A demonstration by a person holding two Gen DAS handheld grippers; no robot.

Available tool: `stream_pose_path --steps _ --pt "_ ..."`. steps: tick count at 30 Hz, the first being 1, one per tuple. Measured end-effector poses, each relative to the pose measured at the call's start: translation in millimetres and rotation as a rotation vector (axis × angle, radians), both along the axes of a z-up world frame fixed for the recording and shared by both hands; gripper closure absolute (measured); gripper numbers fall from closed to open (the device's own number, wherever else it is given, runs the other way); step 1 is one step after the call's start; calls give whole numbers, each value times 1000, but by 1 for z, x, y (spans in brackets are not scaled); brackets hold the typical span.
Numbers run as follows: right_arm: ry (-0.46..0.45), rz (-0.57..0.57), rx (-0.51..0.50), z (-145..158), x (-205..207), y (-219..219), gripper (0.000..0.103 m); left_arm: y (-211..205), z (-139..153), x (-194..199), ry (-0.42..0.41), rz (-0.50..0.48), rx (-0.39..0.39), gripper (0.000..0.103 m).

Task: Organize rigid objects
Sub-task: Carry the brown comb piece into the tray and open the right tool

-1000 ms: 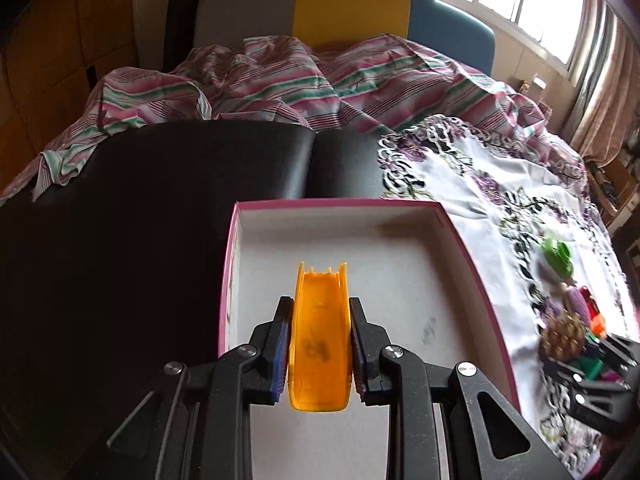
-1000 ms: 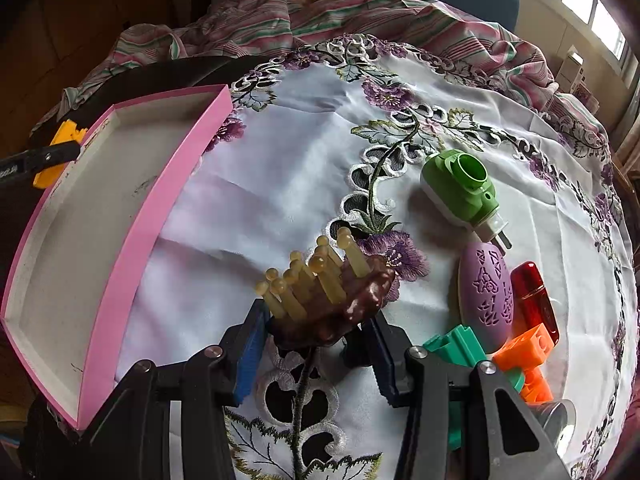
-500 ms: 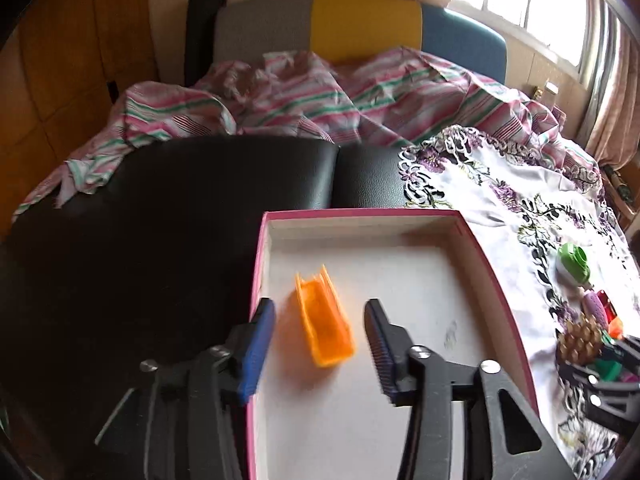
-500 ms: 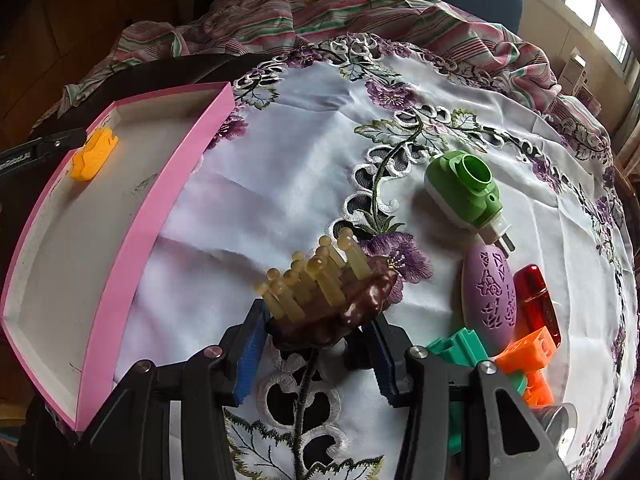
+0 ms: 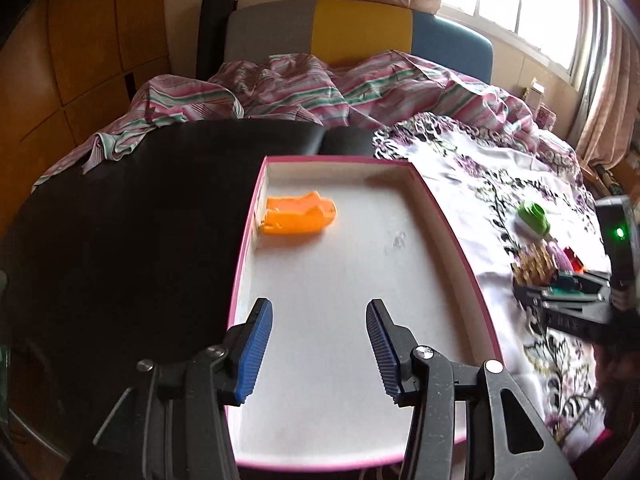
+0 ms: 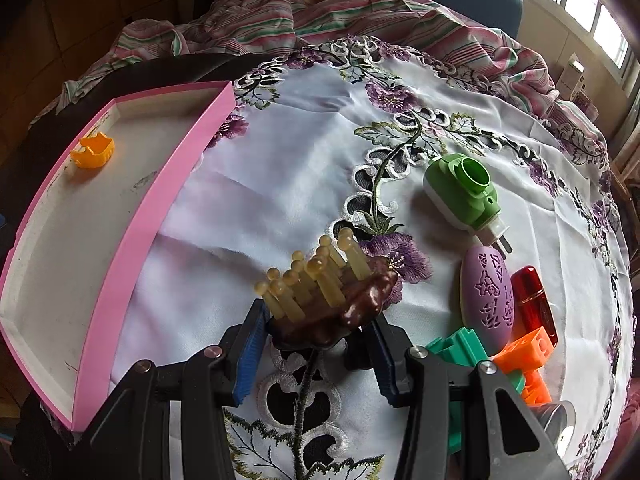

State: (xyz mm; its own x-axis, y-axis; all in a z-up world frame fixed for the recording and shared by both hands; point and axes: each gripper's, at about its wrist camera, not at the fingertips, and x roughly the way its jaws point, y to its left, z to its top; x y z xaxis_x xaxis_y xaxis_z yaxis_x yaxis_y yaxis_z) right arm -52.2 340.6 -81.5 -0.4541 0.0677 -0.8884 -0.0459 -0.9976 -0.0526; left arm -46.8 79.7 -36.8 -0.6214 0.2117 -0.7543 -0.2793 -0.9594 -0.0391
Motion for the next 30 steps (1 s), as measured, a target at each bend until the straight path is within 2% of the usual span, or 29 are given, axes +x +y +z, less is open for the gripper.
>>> stream_pose_path --steps 13,18,24,30 --pt "29 -27 9 1 2 -3 55 -38 -9 11 -26 90 0 53" --pt "65 -54 -24 19 3 -6 55 -55 -10 11 -35 114 13 53" --pt "138 -6 -66 47 2 -39 55 -68 -13 10 -49 140 28 53" --pt "160 75 -120 60 -4 -80 55 -76 -14 9 -54 153 36 53"
